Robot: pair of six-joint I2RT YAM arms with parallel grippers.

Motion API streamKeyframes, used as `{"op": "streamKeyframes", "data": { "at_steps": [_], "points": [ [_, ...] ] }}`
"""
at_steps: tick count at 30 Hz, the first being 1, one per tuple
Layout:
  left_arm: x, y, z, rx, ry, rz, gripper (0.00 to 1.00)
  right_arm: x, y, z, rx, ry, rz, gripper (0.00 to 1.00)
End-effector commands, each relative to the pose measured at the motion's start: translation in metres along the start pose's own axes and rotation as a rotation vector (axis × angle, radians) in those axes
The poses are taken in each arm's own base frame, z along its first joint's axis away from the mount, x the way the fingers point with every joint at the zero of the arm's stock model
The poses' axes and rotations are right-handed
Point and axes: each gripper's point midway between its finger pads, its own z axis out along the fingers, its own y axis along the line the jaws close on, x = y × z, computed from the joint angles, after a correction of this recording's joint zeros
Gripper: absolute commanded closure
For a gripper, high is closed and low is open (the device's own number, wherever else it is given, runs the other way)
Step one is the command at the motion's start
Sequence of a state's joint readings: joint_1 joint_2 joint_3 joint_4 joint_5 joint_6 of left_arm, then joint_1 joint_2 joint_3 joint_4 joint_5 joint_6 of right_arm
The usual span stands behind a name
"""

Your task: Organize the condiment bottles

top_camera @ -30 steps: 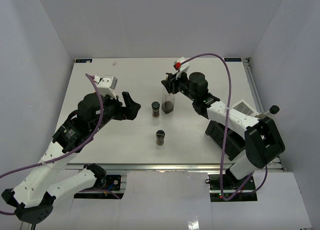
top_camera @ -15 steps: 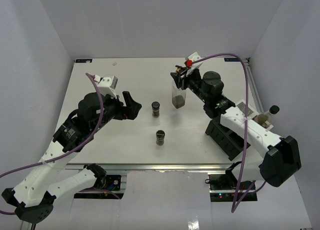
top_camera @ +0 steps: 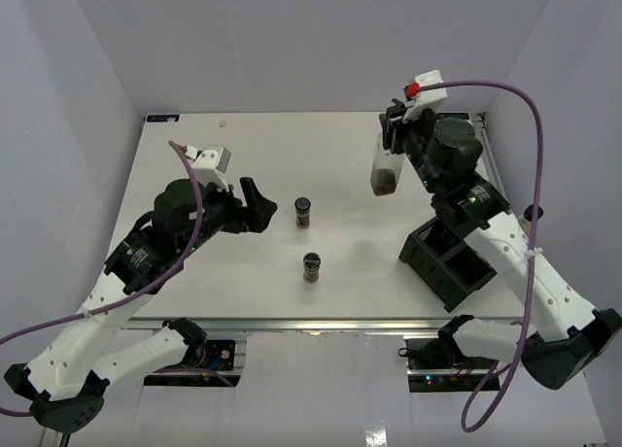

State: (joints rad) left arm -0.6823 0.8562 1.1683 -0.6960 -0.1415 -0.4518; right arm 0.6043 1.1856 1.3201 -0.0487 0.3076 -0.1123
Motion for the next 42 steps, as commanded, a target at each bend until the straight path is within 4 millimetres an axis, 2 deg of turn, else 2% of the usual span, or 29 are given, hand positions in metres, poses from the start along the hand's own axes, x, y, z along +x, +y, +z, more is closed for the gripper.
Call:
{"op": "streamKeyframes", "data": {
  "at_steps": [1, 10, 16, 24, 35, 42],
  "points": [
    [-0.014, -0.008, -0.008, 0.033, -0.035, -0.017, 0.02, -0.070, -0.067, -0.041, 0.248, -0.112, -0.006, 0.92],
    [-0.013, -0.007, -0.011, 0.030, -0.032, -0.012, 0.02, -0.047, -0.150, -0.091, 0.518, -0.015, -0.013, 0.92],
    [-0.017, -0.008, -0.013, 0.031, -0.037, -0.006, 0.02, -0.030, -0.183, -0.103, 0.630, 0.025, 0.014, 0.92],
    [-0.016, -0.007, -0.010, 0.026, -0.036, 0.000, 0.02, -0.010, -0.203, -0.110, 0.749, 0.046, 0.050, 0.92],
    [-0.013, -0.007, -0.007, 0.028, -0.035, -0.005, 0.02, 0.005, -0.222, -0.111, 0.835, 0.019, 0.056, 0.92],
    [-0.008, -0.005, -0.003, 0.022, -0.022, -0.001, 0.02, 0.025, -0.228, -0.111, 0.865, 0.027, 0.084, 0.92]
  ]
}}
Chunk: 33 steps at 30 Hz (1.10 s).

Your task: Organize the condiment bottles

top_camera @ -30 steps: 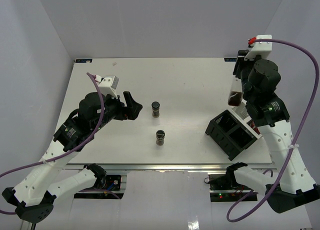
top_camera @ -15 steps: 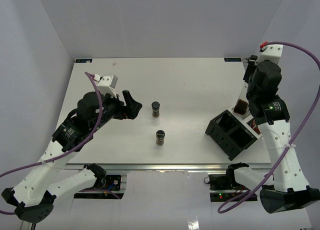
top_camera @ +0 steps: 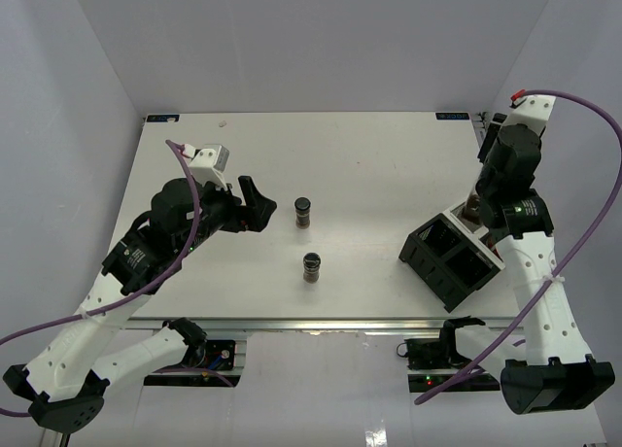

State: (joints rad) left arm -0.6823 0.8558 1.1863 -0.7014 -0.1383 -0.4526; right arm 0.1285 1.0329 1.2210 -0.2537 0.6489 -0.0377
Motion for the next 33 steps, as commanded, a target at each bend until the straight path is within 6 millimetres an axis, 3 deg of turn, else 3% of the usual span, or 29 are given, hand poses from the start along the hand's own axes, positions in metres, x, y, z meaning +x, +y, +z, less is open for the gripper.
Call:
{"op": "streamKeyframes", "data": {
  "at_steps": [1, 18, 24, 33],
  "points": [
    [-0.002, -0.002, 0.000, 0.013, -0.012, 0.003, 0.02, -0.032, -0.015, -0.003, 0.055, -0.139, 0.125, 0.92],
    [0.002, 0.000, 0.003, 0.005, -0.006, 0.006, 0.02, 0.002, -0.036, -0.008, 0.197, -0.110, 0.280, 0.92],
    [0.000, 0.001, 0.001, 0.002, -0.009, 0.010, 0.02, 0.016, -0.035, -0.006, 0.208, -0.098, 0.294, 0.92],
    [0.002, 0.002, 0.005, -0.001, -0.004, 0.013, 0.02, 0.050, -0.025, 0.002, 0.194, -0.059, 0.295, 0.75]
  ]
}}
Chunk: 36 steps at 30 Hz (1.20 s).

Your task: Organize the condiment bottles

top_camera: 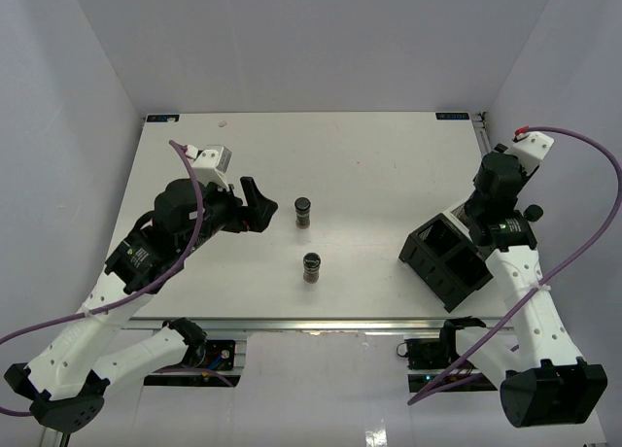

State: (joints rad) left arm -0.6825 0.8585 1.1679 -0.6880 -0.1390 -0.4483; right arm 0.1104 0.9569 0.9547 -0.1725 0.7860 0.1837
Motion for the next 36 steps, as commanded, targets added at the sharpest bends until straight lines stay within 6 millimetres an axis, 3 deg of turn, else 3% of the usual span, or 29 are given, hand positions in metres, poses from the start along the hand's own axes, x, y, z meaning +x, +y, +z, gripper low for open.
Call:
{"op": "streamKeyframes", "data": {
  "at_steps": [1, 8, 12, 17, 19, 23, 28, 33, 36],
  "points": [
    [-0.003, -0.001, 0.001, 0.003, -0.009, 0.008, 0.02, -0.026, -0.002, 0.000, 0.017, -0.120, 0.143, 0.73],
    [-0.001, -0.003, 0.004, 0.016, -0.002, 0.005, 0.02, -0.011, 0.006, 0.005, -0.017, -0.108, 0.116, 0.50],
    [-0.001, -0.004, 0.005, 0.017, 0.001, 0.005, 0.02, -0.015, 0.009, 0.003, -0.044, -0.111, 0.104, 0.37],
    [-0.005, -0.005, 0.003, 0.021, -0.008, 0.002, 0.02, -0.031, 0.014, -0.005, -0.095, -0.107, 0.075, 0.16],
    [-0.005, -0.005, 0.004, 0.019, -0.008, 0.003, 0.02, -0.037, 0.014, -0.009, -0.113, -0.096, 0.035, 0.12],
    [-0.004, 0.001, 0.009, -0.013, -0.006, 0.013, 0.02, -0.074, 0.026, -0.024, -0.212, -0.098, 0.001, 0.09],
    [0.014, 0.009, 0.025, -0.050, 0.039, 0.009, 0.02, -0.093, 0.061, -0.046, -0.436, -0.020, -0.070, 0.05],
    [0.035, 0.025, 0.039, -0.121, 0.083, 0.007, 0.02, -0.072, 0.111, -0.075, -0.680, 0.082, -0.133, 0.07],
    [0.043, 0.031, 0.045, -0.150, 0.105, -0.002, 0.02, -0.052, 0.153, -0.111, -0.839, 0.115, -0.191, 0.09]
  ]
}}
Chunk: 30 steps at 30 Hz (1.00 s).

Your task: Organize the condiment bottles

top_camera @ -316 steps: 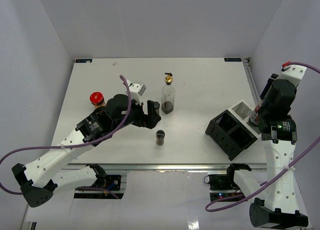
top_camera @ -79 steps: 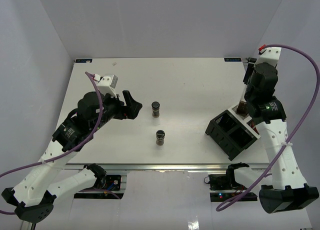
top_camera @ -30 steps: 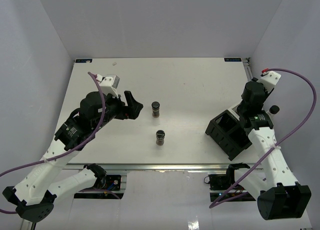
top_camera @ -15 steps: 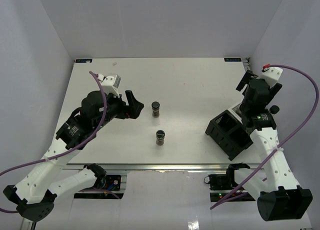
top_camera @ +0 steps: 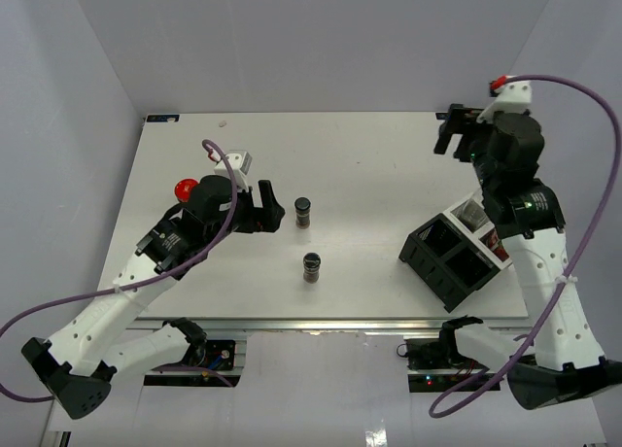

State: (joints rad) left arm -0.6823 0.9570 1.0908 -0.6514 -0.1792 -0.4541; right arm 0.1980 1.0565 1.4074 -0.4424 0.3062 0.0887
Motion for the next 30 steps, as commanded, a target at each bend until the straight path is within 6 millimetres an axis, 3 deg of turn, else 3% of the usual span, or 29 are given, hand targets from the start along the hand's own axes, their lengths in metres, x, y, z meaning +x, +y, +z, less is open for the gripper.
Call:
{"op": "streamKeyframes", "data": {
  "at_steps": [1, 4, 6, 11, 18, 20, 24, 30],
  "points": [
    [0.005, 0.010, 0.008, -0.049, -0.002, -0.026, 0.02, 0.045, 0.095, -0.011, -0.330, 0.151, -0.098, 0.10],
    [0.004, 0.008, 0.005, -0.034, -0.011, -0.041, 0.02, 0.081, 0.157, -0.018, -0.522, 0.223, -0.113, 0.12],
    [-0.001, 0.007, 0.001, -0.030, -0.027, -0.049, 0.02, 0.091, 0.181, -0.016, -0.566, 0.228, -0.111, 0.14],
    [-0.009, 0.004, -0.014, -0.008, -0.046, -0.053, 0.02, 0.141, 0.251, -0.007, -0.716, 0.333, -0.175, 0.18],
    [-0.020, 0.005, -0.033, -0.004, -0.085, -0.039, 0.02, 0.196, 0.308, 0.002, -0.813, 0.433, -0.232, 0.25],
    [-0.022, 0.005, -0.036, 0.002, -0.095, -0.042, 0.02, 0.201, 0.319, 0.005, -0.821, 0.448, -0.243, 0.26],
    [-0.020, -0.003, -0.040, 0.060, -0.105, -0.056, 0.02, 0.236, 0.339, 0.012, -0.827, 0.524, -0.276, 0.28],
    [-0.015, 0.000, -0.040, 0.049, -0.091, -0.043, 0.02, 0.258, 0.357, 0.017, -0.832, 0.555, -0.282, 0.30]
  ]
}}
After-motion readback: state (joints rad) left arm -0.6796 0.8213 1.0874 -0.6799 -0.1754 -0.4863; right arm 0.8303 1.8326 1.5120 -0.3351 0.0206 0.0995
